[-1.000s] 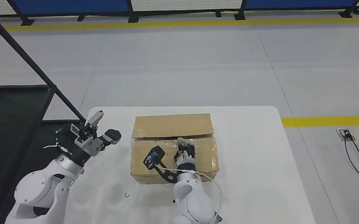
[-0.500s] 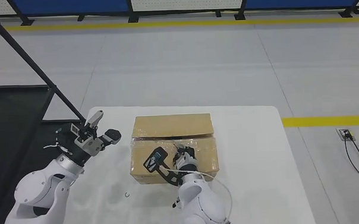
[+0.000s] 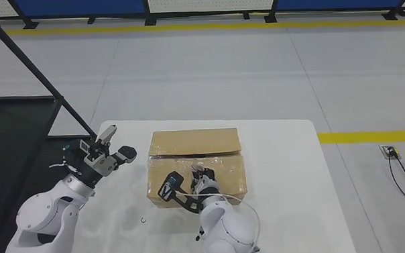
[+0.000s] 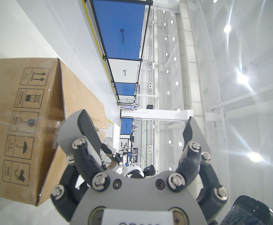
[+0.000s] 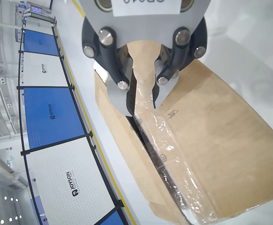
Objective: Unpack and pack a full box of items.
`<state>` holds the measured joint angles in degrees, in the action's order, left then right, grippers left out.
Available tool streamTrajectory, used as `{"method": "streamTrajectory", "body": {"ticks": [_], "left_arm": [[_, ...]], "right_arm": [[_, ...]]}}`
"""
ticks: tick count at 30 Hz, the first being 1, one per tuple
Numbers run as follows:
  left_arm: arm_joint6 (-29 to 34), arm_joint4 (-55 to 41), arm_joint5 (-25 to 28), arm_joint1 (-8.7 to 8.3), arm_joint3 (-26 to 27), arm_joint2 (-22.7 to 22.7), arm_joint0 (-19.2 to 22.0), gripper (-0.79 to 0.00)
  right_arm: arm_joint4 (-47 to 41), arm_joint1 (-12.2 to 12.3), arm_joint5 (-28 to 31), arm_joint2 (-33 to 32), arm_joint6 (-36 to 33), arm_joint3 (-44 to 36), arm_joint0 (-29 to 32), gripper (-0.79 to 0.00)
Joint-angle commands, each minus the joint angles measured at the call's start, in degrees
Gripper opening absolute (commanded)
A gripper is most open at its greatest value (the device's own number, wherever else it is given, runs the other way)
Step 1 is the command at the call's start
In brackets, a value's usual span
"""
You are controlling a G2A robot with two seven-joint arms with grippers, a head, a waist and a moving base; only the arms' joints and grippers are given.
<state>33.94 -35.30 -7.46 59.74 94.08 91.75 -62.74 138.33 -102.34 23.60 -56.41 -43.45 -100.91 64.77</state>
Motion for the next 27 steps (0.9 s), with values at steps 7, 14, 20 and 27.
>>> {"method": "streamTrajectory", "body": {"ticks": [7, 14, 20, 27], "left_arm": [[0.0, 0.0, 0.0, 0.0, 0.0, 0.0, 0.0, 0.0], [0.0, 0.0, 0.0, 0.0, 0.0, 0.0, 0.0, 0.0], [0.0, 0.0, 0.0, 0.0, 0.0, 0.0, 0.0, 0.0], [0.0, 0.0, 0.0, 0.0, 0.0, 0.0, 0.0, 0.0]], "right_arm": [[-0.6, 0.2, 1.6, -0.3, -0.1, -0.6, 0.8, -0.526], [-1.1, 0.0, 0.9, 0.1, -1.4, 1.3, -0.5, -0.514], [-1.2, -0.4, -0.7, 0.3, -3.2, 3.2, -2.2, -0.523], [-1.6, -0.8, -1.3, 0.7, -4.8, 4.7, -3.5, -0.554]]}}
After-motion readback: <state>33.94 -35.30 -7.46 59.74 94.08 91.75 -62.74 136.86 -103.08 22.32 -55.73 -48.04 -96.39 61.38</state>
